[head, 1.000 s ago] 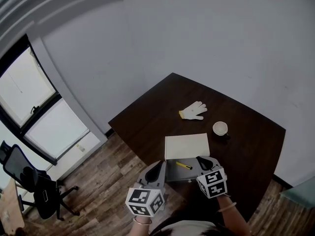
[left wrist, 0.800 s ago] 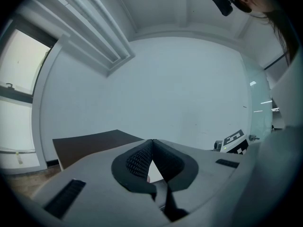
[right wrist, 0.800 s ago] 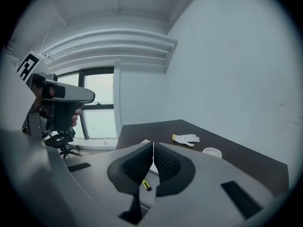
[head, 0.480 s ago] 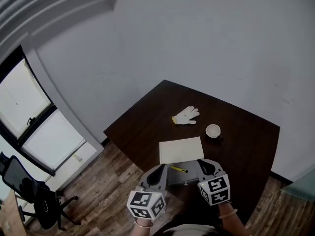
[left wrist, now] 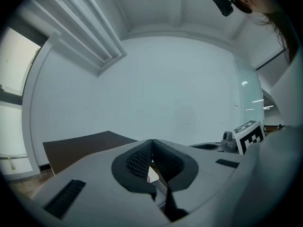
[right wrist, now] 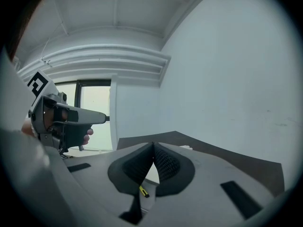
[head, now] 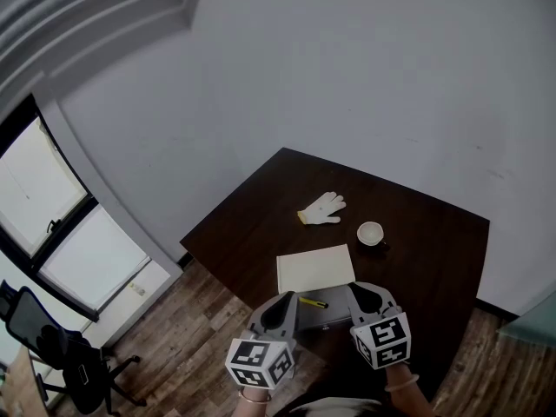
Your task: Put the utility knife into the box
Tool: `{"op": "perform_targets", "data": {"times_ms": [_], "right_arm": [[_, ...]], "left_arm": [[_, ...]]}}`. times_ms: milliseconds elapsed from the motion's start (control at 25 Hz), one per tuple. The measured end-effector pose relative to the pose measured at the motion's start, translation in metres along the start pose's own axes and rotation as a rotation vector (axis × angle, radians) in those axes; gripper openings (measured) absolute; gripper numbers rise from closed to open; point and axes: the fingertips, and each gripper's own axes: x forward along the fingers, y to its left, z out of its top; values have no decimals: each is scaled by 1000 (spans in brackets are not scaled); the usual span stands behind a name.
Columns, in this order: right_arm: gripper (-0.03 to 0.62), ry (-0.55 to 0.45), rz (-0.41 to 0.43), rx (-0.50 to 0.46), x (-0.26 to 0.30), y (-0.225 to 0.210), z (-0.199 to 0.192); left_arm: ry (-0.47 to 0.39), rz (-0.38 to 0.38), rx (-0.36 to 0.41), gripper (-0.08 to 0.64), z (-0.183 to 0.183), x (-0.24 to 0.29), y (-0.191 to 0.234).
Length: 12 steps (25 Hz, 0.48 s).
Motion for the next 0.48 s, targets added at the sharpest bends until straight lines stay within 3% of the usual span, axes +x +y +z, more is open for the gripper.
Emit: {"op": "perform_targets", "data": {"times_ms": [480], "right_arm": [[6, -53, -30, 21, -15, -12, 15]], "left_arm": [[6, -23, 21, 17, 3, 7, -14]]}}
